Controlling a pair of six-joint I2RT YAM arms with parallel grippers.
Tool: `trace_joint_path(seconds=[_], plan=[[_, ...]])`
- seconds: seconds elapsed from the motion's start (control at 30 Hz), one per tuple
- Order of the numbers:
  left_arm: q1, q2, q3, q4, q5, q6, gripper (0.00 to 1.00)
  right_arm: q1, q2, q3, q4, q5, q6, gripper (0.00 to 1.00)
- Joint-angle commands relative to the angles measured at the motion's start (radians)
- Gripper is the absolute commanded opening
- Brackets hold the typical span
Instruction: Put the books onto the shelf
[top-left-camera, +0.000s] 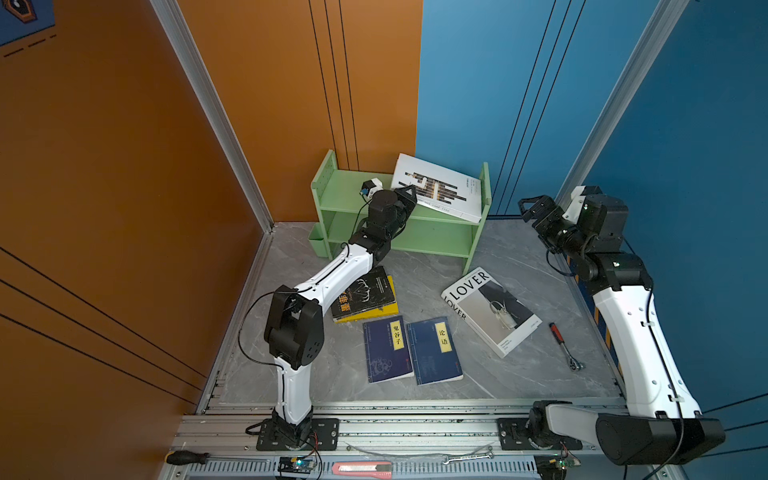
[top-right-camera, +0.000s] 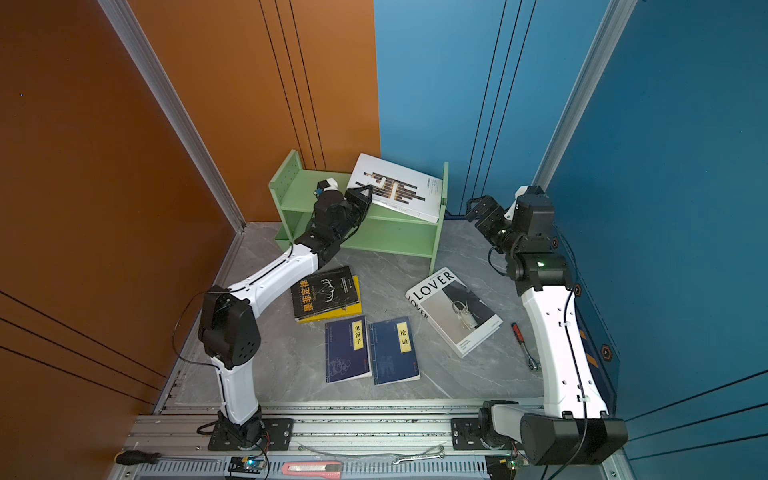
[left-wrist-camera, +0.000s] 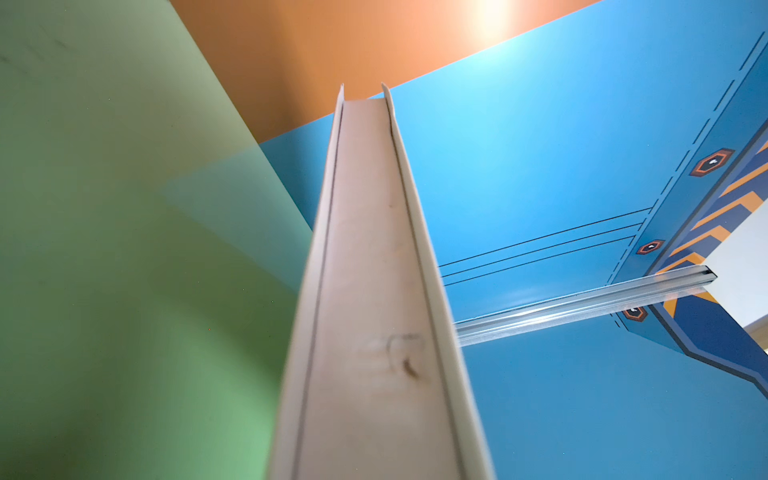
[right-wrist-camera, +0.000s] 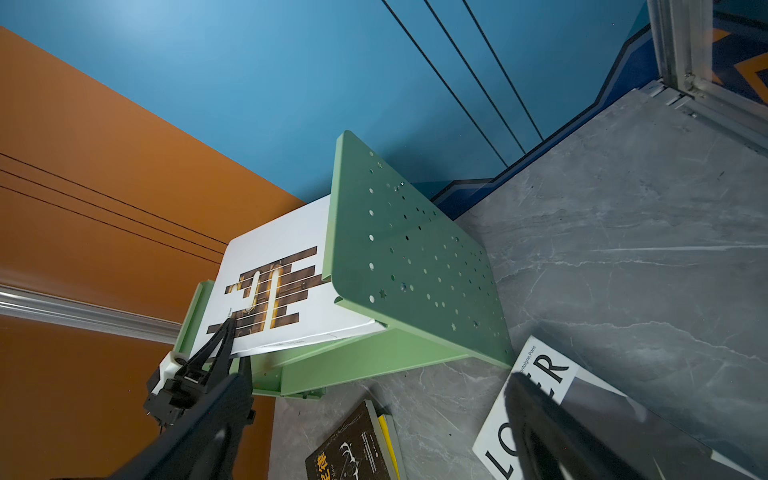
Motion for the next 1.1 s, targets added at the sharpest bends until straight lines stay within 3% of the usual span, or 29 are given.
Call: trace_joint_path(seconds=[0.0,0.37,0.63,0.73,0.93,1.07], plan=[[-0.022,0.045,0.034,-0.059,-0.003,0.034,0.2,-0.019,-0.013,-0.02,-0.026,-0.029,-0.022,0.98],[-0.011,0.013,-0.031,-0.046,-0.048,-0.008,0.19,-0.025,-0.004,-0.044,-0.003,-0.049,-0.005,0.98],[-0.018,-0.002,-0.049,-0.072,-0.033,-0.004,0.27,0.014,-0.015,-0.08,0.059,-0.071,-0.025,0.98],[-0.022,-0.017,-0.053,-0.108,-0.034,-0.001,0.38,0.048,-0.001,-0.067,0.058,-0.056,-0.043,0.98],[-0.034,-0.063,0.003,-0.331,-0.076,0.073,0.72,0.089,0.008,-0.061,0.054,-0.014,-0.046,0.98],[-0.029,-0.092,0.022,-0.454,-0.093,0.105,0.83,0.107,-0.024,-0.086,0.078,0.045,-0.048,0.99]])
